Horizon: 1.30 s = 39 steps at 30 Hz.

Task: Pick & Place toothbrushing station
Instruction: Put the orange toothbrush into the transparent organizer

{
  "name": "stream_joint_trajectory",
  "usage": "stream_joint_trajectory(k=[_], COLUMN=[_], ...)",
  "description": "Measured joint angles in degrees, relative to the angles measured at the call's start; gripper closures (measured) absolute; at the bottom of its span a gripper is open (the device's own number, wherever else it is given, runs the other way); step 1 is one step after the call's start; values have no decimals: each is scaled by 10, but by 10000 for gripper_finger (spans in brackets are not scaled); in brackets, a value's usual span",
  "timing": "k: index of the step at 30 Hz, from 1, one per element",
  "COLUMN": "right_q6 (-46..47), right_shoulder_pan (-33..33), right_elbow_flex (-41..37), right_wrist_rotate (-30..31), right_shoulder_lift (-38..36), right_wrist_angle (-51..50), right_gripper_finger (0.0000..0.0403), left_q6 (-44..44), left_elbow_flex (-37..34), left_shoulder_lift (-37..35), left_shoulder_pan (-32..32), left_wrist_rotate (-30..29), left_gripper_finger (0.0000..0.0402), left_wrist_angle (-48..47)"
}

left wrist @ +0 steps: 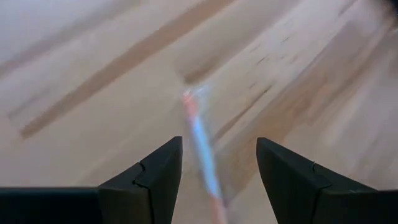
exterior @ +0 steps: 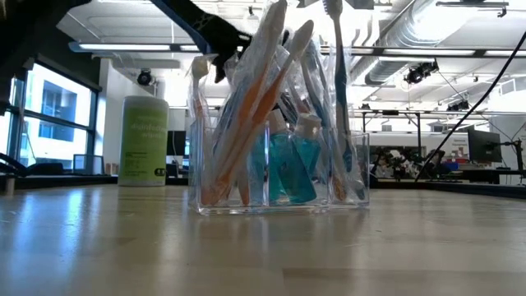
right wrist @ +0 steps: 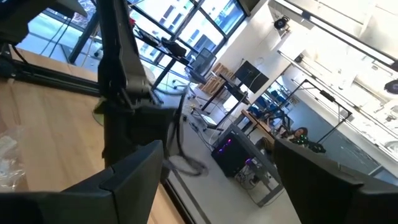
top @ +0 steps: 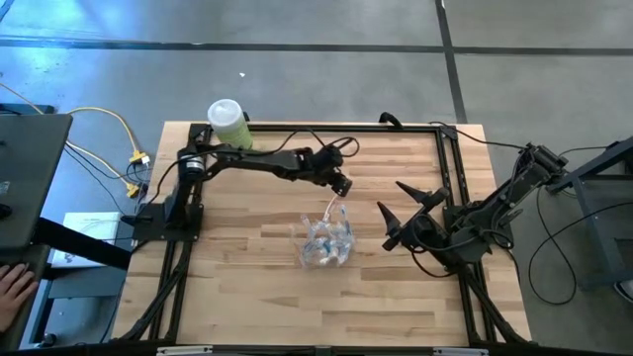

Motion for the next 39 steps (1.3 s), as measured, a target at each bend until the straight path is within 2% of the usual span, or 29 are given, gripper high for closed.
stream_joint_trajectory(k=[11, 18, 32, 36, 39], right_q6=[15, 16, 16, 16, 16], right_shoulder_pan=[0, 0, 0, 0, 0], right_elbow_flex=[0, 0, 0, 0, 0], right_wrist_rotate=[0, 0, 0, 0, 0], right_shoulder_lift=[0, 0, 0, 0, 0], right_wrist_angle=[0, 0, 0, 0, 0], right_gripper_finger=[105, 105, 105, 105, 105], left_q6=[7, 69, 70, 93, 95], left_elbow_flex=[8, 15, 29, 28, 27], left_shoulder_lift=[51, 66, 89, 88, 86], left_shoulder_pan=[3, -12, -20, -22, -24], left_wrist_rotate=[-7, -17, -17, -13, -9], left_gripper_finger=[202, 202, 202, 216, 243], left_wrist_angle=[-15, -11, -35, -34, -36])
